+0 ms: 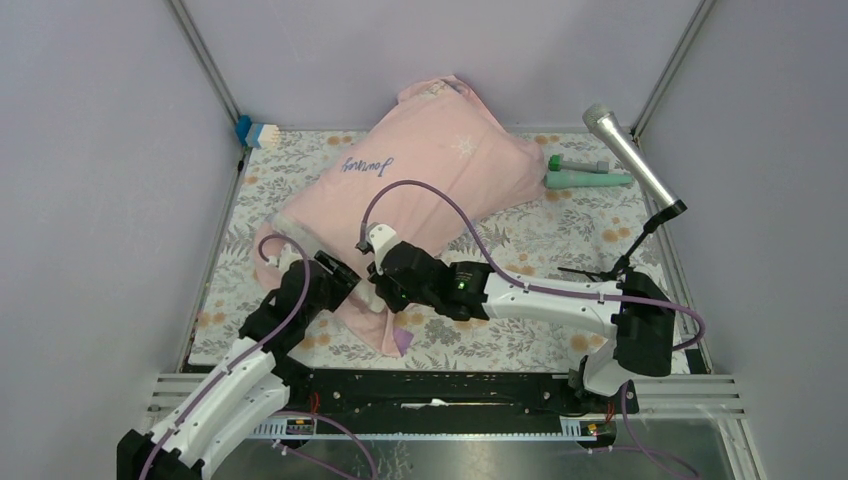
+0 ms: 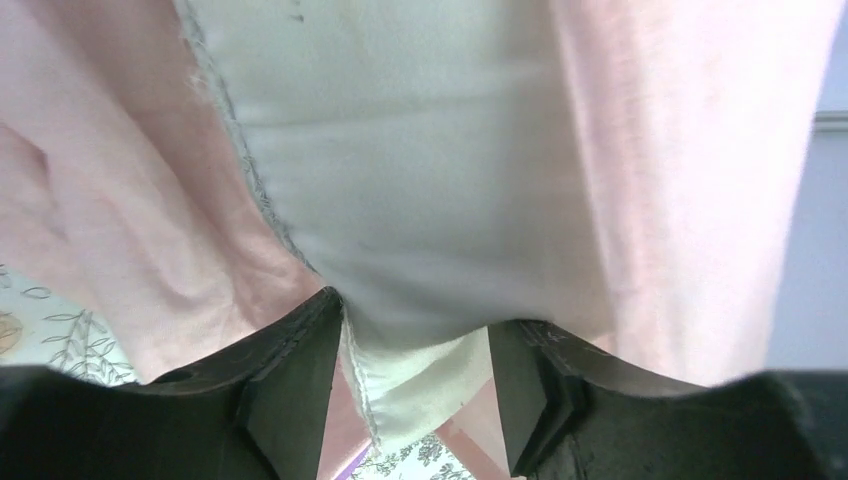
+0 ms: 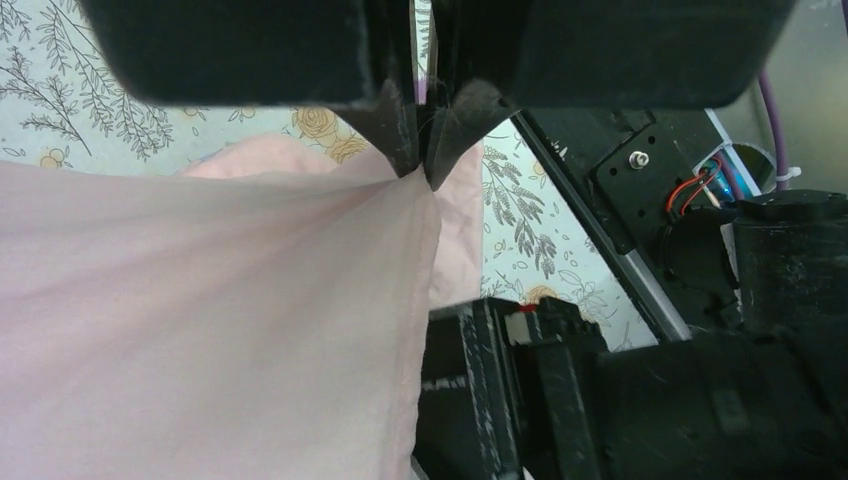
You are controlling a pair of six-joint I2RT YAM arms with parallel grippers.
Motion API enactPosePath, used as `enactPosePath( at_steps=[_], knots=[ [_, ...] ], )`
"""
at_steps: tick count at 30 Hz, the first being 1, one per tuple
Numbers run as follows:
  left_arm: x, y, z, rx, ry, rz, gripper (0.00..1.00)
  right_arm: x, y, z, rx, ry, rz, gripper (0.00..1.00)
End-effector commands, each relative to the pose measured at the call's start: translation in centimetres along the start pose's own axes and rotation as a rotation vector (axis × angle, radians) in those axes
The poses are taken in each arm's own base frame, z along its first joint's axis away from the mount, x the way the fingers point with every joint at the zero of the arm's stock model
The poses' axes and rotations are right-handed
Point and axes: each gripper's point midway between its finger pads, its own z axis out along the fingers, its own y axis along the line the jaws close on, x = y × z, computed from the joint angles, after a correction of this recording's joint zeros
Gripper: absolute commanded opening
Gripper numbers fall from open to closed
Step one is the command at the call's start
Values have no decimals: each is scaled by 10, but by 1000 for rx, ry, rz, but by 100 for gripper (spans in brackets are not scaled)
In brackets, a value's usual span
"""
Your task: Put the pillow into the pillowcase
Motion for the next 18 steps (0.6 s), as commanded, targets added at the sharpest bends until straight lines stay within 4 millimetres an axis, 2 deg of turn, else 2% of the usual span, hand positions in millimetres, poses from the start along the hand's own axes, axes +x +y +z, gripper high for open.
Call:
enactPosePath(
  at_steps=[1, 3, 4, 5, 7, 10, 11, 12, 13, 18],
  knots=[
    [-37, -14, -25, -22, -138, 45, 58, -24, 25, -8, -110, -38, -5, 11],
    [-44, -21, -32, -6, -162, 51, 65, -31, 26, -11, -111, -47, -8, 20],
    [-48, -25, -36, 2, -177, 54, 68, -35, 24, -13, -103, -53, -11, 30],
    [-52, -28, -39, 7, -189, 55, 70, -38, 23, -15, -96, -59, -12, 35],
    [-57, -33, -44, 15, -209, 58, 75, -45, 18, -19, -75, -68, -11, 55],
    [-63, -39, -48, 15, -220, 78, 87, -56, 5, -28, -38, -91, 3, 79],
    [-64, -40, -48, 12, -221, 87, 92, -61, -1, -32, -23, -105, 13, 93],
    [-64, -42, -48, 12, -221, 98, 96, -67, -9, -36, -9, -118, 30, 99],
    [-66, -44, -47, 10, -223, 110, 99, -72, -18, -39, 6, -129, 50, 99],
    [-81, -59, -41, 7, -258, 158, 99, -102, -98, -51, 184, -211, 160, 100]
  ],
)
